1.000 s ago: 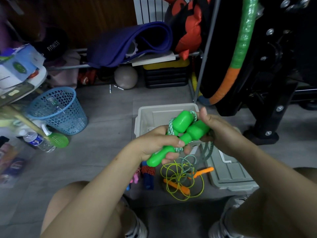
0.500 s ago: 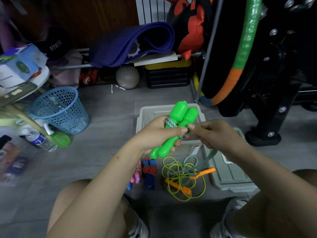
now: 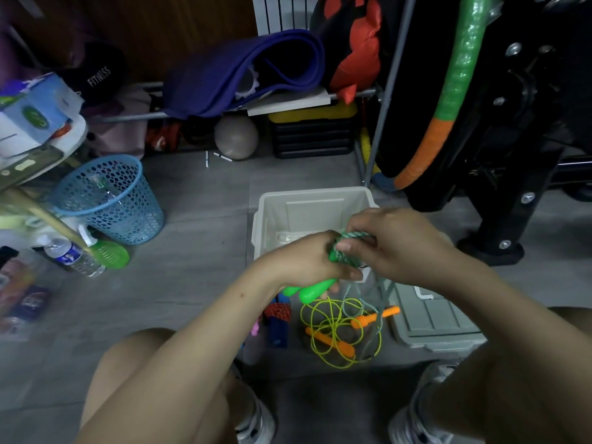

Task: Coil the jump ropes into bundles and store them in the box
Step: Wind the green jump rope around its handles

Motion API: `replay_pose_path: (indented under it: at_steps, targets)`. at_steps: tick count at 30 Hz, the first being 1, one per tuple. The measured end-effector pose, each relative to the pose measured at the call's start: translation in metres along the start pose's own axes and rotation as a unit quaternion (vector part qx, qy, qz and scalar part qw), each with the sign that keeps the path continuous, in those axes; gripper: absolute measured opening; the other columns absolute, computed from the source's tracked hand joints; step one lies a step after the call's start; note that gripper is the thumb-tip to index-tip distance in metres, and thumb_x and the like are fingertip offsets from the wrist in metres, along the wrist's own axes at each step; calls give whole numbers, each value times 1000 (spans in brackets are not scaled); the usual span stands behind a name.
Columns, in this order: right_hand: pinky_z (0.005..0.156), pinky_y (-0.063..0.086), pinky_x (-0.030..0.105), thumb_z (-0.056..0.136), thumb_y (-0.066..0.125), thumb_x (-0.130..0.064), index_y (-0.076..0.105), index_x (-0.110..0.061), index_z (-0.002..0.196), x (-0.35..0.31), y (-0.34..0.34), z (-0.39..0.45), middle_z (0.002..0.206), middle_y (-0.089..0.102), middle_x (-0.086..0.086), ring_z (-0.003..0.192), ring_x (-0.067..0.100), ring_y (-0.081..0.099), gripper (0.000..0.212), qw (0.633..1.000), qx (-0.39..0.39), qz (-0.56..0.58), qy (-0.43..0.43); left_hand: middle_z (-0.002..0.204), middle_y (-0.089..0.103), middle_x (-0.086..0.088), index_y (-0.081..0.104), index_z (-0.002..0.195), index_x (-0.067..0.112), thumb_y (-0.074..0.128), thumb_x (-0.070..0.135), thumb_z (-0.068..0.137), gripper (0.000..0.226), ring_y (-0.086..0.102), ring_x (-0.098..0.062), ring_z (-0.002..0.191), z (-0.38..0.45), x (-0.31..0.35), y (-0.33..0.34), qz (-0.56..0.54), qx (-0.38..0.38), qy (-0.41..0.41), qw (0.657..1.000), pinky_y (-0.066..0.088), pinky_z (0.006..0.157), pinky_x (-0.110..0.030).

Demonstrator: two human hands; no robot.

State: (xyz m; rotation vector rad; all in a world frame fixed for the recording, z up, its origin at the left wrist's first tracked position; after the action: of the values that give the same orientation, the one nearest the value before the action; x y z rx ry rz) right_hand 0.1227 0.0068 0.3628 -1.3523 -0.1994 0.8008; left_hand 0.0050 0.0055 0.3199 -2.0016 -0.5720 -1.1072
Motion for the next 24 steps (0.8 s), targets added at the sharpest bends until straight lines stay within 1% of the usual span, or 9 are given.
replay_pose_path:
  at_steps: [3,6,8,9,13,16,20,22,24]
  targets:
    - [61,33,29,78,44,-67,61,-22,82,0,0,7,63,41,-14,80,21,59,48,999,-30,-25,18,63,64,-7,49,86,33,69,21,85,24,60,-18,48,-3,-1,5,76,-29,-5,997,46,44,-17]
    - [67,44,35,66,75,-53,58,-26,76,18,0,13,70,63,2,72,22,58,33,979,-70,173,76,54,62,-1,55,90,27,70,20,83,18,56,-12,42,-6,2,9,69,-48,-15,996,46,43,-19]
    - [66,45,38,58,83,-45,63,-23,73,28,2,13,84,63,28,67,28,55,33,919,-110,360,117,47,59,2,58,80,22,70,13,82,15,54,-8,39,-6,6,8,59,-48,-3,997,47,43,-19]
    - [66,44,38,56,84,-41,65,-22,71,31,5,10,84,61,33,68,28,54,31,886,-134,423,135,45,57,4,57,75,23,69,10,83,19,53,-6,38,-7,7,7,55,-52,3,997,47,42,-19]
    - [53,49,21,56,77,-21,66,-12,68,34,16,5,66,64,12,56,18,59,19,813,-160,526,192,43,57,9,55,77,23,69,8,83,21,53,-3,37,-11,7,7,45,-64,8,997,46,44,-18]
    - [51,49,19,57,76,-21,67,-10,69,34,21,4,63,65,6,54,14,60,19,804,-160,526,224,45,59,8,57,83,19,70,9,82,17,53,-4,39,-12,4,7,32,-52,17,998,48,44,-22]
    - [62,50,21,68,66,-37,72,-8,80,35,16,0,78,71,7,69,14,65,32,831,-137,491,222,51,60,1,58,90,16,70,5,82,18,54,-10,41,-15,2,5,-18,-43,42,998,47,43,-23]
    - [62,50,23,71,57,-52,74,-15,78,37,17,-3,80,73,5,71,14,67,41,827,-111,496,241,60,65,-1,54,106,20,68,2,83,33,56,-13,43,-16,1,1,-97,-39,52,993,47,41,-23]
    - [53,40,24,67,48,-68,71,-18,76,40,22,-7,66,65,-5,57,10,57,55,814,-92,500,280,76,70,-6,42,127,25,66,4,84,53,56,-16,45,-14,-3,-4,-185,-25,49,981,46,41,-24]
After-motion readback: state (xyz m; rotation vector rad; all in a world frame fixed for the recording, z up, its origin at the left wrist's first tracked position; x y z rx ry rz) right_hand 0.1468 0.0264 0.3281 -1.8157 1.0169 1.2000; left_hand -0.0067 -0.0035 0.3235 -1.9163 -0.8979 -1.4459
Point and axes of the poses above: each hand's wrist, its own z-axis towards the middle knuckle, its own y-axis out of the palm, x = y × z, the point moved 4 cm from there along z, towards the middle knuckle
